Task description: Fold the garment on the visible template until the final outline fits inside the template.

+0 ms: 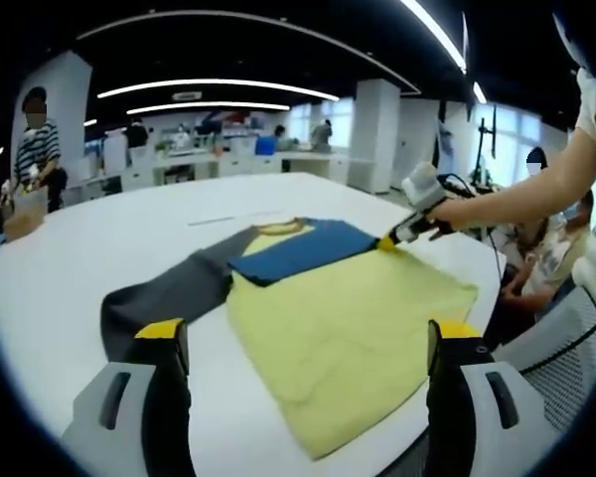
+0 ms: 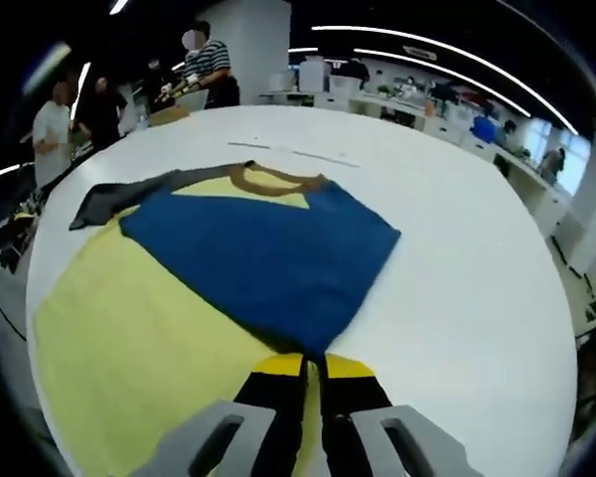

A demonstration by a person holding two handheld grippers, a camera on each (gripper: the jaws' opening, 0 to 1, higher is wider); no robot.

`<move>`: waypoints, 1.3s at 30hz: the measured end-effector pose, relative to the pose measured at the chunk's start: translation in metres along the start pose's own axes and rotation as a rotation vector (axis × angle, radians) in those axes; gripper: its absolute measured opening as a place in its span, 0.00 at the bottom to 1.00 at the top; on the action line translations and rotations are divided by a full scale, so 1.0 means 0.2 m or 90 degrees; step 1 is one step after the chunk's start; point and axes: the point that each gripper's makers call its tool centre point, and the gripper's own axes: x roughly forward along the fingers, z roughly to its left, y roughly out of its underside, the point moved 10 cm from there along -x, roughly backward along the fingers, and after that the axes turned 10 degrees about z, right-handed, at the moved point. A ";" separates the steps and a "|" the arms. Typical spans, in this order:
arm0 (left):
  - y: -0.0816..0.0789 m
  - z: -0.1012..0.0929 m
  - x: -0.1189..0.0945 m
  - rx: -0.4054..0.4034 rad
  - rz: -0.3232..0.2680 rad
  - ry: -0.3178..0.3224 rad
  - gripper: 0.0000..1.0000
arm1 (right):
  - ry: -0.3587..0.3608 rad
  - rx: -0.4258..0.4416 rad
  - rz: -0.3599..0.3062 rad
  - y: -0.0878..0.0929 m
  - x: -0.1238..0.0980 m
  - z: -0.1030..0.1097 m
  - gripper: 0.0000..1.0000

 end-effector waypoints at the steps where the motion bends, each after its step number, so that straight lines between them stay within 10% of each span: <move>1: 0.00 0.00 0.00 0.001 0.000 0.000 0.97 | -0.001 -0.003 0.002 0.00 0.00 0.00 0.00; 39: 0.00 0.00 -0.01 -0.012 -0.002 -0.006 0.96 | 0.011 -0.002 0.023 0.04 -0.03 -0.14 0.00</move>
